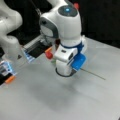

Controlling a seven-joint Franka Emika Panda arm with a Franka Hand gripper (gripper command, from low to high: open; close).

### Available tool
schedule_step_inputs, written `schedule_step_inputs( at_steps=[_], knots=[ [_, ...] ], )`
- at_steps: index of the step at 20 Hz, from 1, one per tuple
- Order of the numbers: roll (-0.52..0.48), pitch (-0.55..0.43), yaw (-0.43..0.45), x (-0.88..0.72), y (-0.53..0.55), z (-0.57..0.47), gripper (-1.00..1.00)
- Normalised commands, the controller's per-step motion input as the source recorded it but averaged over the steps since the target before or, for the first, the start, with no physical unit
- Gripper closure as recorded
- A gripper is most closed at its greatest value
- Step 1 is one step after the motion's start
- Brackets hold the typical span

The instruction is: Flower insertion into a vase

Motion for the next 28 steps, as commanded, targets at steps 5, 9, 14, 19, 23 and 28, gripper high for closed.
schedule_step_inputs(
  at_steps=[5,9,14,19,23,28],
  knots=[
    [-0.024,-0.045,-0.148,-0.33,0.27,0.25,1.0],
    [-0.013,-0.086,-0.143,-0.39,0.26,0.32,1.0],
    [0.037,-0.043,-0.126,-0.4,0.2,0.33,1.0],
    [0.102,-0.02,-0.133,-0.42,0.22,0.31,1.0],
    [0.113,-0.008,-0.157,-0.41,0.24,0.25,1.0],
    [0.128,0.005,-0.149,-0.28,0.24,0.1,1.0]
  ],
)
